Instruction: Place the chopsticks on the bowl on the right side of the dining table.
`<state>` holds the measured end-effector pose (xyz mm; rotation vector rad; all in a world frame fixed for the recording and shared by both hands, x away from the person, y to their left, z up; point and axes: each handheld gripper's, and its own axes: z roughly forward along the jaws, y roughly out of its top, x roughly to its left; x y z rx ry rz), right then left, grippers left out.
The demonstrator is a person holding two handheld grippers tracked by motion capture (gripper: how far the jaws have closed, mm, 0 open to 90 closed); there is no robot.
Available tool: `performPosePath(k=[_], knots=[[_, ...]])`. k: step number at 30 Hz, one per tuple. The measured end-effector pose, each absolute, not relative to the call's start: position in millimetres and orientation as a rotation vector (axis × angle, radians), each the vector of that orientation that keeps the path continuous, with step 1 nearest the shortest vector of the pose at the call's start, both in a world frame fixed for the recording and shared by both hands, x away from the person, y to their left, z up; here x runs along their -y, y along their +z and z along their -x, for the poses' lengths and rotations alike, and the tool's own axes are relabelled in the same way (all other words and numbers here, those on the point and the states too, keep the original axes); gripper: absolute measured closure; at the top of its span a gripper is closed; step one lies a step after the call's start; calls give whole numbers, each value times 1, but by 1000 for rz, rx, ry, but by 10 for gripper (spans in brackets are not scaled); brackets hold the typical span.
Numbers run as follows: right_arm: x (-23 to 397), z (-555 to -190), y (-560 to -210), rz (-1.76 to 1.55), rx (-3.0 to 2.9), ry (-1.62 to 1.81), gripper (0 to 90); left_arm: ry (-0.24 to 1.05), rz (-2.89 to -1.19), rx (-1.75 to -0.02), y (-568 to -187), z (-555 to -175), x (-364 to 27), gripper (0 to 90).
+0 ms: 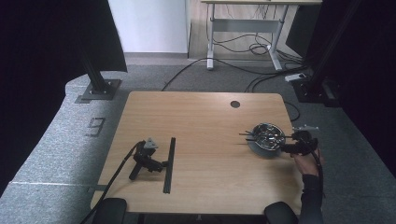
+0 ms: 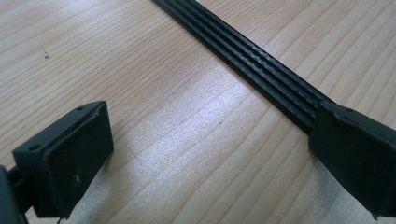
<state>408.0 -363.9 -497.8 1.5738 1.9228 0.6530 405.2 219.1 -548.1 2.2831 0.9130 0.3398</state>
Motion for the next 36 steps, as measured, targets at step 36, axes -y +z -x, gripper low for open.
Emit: performPosePath(k=[36], knots=[[354, -404, -487, -1567, -1882, 846, 361, 340, -2284, -913, -548, -405, -219, 0]])
